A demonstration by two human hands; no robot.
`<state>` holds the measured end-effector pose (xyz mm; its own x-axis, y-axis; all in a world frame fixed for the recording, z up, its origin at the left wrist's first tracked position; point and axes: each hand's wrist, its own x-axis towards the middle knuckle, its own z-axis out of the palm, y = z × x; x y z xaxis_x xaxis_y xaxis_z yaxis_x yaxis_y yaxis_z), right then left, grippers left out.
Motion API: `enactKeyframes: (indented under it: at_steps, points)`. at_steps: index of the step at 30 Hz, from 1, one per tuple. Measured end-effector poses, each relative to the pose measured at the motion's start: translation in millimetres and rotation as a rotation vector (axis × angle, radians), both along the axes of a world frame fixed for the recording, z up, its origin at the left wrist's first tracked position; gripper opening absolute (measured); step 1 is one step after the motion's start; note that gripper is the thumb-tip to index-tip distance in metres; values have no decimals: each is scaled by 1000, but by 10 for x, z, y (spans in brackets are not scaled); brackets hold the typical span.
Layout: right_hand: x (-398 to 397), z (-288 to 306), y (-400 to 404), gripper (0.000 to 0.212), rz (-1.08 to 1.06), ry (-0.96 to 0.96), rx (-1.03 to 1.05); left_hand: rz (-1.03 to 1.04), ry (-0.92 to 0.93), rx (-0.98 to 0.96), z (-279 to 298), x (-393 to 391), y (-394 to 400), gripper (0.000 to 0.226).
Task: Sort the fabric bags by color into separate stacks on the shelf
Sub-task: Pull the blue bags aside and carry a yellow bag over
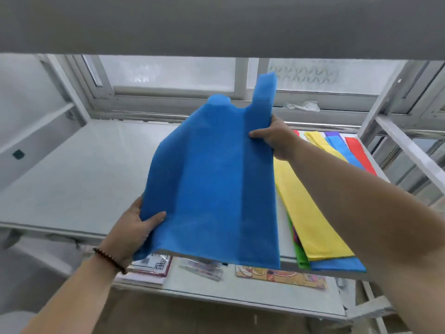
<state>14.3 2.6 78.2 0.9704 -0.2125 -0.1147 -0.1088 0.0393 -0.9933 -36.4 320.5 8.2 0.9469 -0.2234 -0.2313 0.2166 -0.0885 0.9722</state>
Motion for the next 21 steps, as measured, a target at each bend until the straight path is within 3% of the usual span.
enactKeyframes:
  at_steps: [2, 5, 7, 8, 12, 17, 19, 21]
  points:
    - [213, -132, 203, 46, -30, 36, -27, -2, 75, 69, -63, 244, 160, 31]
    - [384, -602, 427, 26, -76, 332, -18, -36, 257, 159, -272, 475, 288, 23]
    - [403, -907, 567, 9, -123, 509, -34, -23, 254, 259, -401, 598, 333, 24]
    - [433, -1051, 605, 13, -152, 554, -67, -23, 249, 291, -436, 648, 344, 23]
    - [502, -1292, 588, 12, -274, 500, -179, 16, 271, 294, -538, 769, 356, 7]
    - [335, -1069, 454, 13, -257, 440, -32, 111, 230, 327, -561, 738, 298, 36]
    - [143, -950, 342, 36, -164, 445, -108, 188, 113, 498, -507, 552, 264, 46]
    - [-71, -864, 149, 43, -112, 445, -214, 231, -33, 613, -461, 319, 172, 49]
